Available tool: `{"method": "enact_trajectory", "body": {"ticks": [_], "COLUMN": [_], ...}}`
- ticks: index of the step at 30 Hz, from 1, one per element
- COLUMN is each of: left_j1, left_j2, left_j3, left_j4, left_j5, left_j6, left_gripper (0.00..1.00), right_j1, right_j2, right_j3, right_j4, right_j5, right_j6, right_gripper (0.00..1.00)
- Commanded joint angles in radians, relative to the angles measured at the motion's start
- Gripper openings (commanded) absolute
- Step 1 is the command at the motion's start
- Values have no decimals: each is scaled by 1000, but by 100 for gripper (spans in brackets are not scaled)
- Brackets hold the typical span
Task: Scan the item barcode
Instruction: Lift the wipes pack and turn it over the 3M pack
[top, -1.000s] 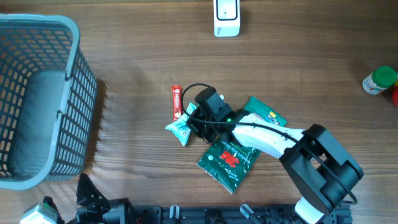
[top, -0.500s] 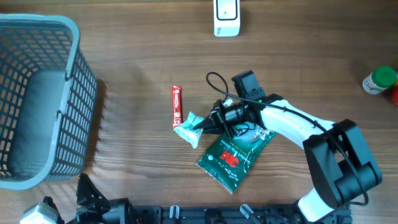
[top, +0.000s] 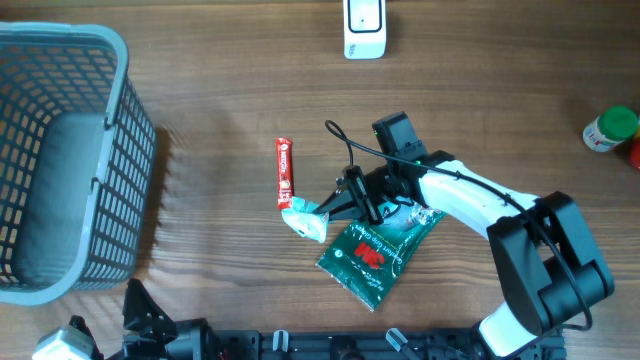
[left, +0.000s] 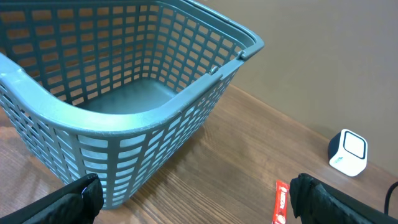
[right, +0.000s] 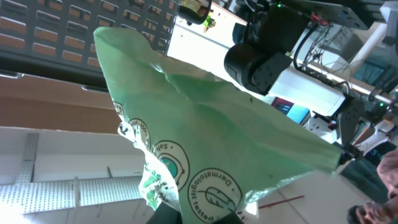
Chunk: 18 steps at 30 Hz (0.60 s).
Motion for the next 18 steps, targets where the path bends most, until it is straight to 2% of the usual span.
{"method": "enact_trajectory", "body": {"ticks": [1, 4, 6, 10, 18], "left_j1": [-3, -3, -3, -3, -3], "left_j2": [-3, -3, -3, -3, -3], "left_j3": [2, 2, 2, 2, 2], "left_j4": [3, 3, 3, 3, 3], "left_j5": [8, 8, 8, 8, 8], "left_j6": [-5, -5, -5, -5, -5], "left_gripper": [100, 100, 100, 100, 100], "right_j1": [-3, -4, -5, -56, -259], "right_j2": [-28, -28, -28, -27, -26], "right_j3": [-2, -2, -2, 24, 26], "right_j4": [39, 58, 60, -61, -356], "right_j5": [-63, -45, -27, -35, -10], "right_j6": [53, 230, 434, 453, 452], "right_gripper": [4, 4, 5, 4, 4]}}
